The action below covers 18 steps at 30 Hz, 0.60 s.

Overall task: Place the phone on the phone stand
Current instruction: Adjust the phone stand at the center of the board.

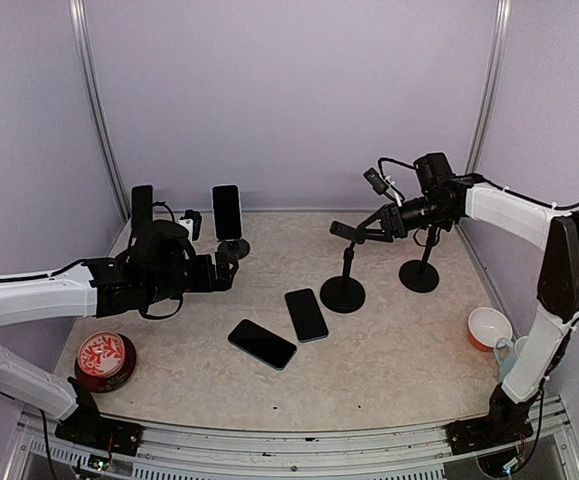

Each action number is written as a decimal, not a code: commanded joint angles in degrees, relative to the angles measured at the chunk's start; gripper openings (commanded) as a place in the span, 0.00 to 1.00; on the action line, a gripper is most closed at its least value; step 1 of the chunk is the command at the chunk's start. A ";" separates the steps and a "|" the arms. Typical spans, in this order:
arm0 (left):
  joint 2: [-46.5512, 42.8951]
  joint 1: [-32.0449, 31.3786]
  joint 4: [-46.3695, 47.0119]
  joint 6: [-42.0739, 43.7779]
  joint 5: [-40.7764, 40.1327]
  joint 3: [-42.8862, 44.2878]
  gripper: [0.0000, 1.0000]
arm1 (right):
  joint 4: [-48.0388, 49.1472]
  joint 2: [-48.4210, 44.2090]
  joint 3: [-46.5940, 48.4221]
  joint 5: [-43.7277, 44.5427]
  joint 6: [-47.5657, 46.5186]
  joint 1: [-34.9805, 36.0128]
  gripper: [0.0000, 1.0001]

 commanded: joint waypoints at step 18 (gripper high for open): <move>2.17 -0.28 3.19 -0.37 1.85 0.02 0.99 | 2.73 -16.51 -4.54 35.91 18.05 10.79 0.68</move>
